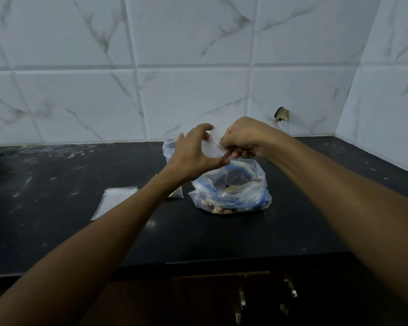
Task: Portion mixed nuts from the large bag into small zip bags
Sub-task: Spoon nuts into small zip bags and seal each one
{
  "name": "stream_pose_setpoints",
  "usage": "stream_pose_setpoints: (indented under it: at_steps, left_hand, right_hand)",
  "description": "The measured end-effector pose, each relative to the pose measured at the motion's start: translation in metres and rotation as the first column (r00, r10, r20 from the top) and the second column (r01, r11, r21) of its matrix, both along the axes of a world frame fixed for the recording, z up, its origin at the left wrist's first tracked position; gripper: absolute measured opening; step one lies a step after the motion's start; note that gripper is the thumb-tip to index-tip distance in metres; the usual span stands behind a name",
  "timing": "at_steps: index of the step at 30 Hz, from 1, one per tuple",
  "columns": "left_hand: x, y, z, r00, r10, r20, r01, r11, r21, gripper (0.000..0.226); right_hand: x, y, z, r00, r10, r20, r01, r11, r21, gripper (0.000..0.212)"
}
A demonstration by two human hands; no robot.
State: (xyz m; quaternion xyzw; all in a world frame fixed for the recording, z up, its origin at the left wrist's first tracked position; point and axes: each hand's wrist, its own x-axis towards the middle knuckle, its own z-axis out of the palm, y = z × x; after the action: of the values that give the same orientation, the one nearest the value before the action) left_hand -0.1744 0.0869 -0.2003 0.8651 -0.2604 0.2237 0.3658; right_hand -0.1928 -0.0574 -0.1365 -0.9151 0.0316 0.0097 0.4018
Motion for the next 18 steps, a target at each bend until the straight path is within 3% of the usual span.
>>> stream_pose_setpoints:
  at_steps: [7, 10, 12, 15, 18]
  left_hand:
    - [0.012, 0.0, -0.008, 0.993, 0.07, 0.094, -0.072, 0.997, 0.015, 0.08]
    - [0.015, -0.002, -0.009, 0.99, 0.088, 0.105, -0.085, 0.996, -0.033, 0.081]
    - [0.016, -0.005, -0.011, 0.989, 0.102, 0.104, -0.094, 0.993, -0.074, 0.08]
    - [0.014, -0.009, -0.013, 0.993, 0.061, 0.101, -0.045, 0.988, -0.15, 0.062]
    - [0.015, -0.009, -0.016, 0.997, 0.039, 0.065, -0.026, 0.982, -0.189, 0.065]
  right_hand:
    - [0.004, 0.001, -0.013, 0.97, 0.038, 0.239, -0.076, 0.986, 0.149, 0.01]
    - [0.005, 0.007, -0.013, 0.983, 0.112, 0.147, -0.115, 0.993, 0.012, 0.04]
    - [0.007, 0.01, -0.014, 0.988, 0.133, 0.082, -0.133, 0.991, 0.0, 0.042]
    - [0.009, 0.012, -0.017, 0.991, 0.133, -0.008, -0.129, 0.969, 0.213, 0.045]
    - [0.01, 0.008, -0.017, 0.98, 0.181, -0.084, -0.139, 0.921, 0.364, 0.058]
